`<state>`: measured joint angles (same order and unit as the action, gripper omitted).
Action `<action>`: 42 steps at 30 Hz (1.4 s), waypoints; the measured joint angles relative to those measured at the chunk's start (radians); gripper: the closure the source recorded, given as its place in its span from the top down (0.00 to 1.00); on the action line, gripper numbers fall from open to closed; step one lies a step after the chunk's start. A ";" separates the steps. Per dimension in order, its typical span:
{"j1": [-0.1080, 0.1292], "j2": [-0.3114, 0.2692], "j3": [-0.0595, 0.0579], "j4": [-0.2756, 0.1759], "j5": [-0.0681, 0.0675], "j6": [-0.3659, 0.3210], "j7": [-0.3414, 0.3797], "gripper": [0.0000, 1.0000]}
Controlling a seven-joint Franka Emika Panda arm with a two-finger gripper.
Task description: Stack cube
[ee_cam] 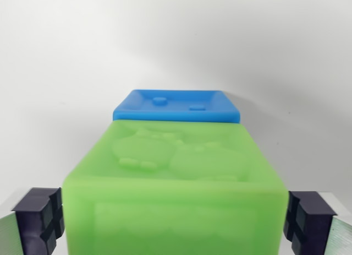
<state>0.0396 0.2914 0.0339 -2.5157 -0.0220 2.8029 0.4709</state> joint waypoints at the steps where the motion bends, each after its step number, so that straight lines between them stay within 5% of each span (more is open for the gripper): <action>1: 0.000 0.000 0.000 0.000 0.000 0.000 0.000 1.00; 17: 0.000 -0.019 0.000 -0.001 0.000 -0.017 -0.001 1.00; 42: 0.000 -0.231 0.002 -0.012 0.016 -0.213 -0.011 1.00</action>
<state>0.0395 0.0609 0.0361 -2.5279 -0.0060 2.5897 0.4603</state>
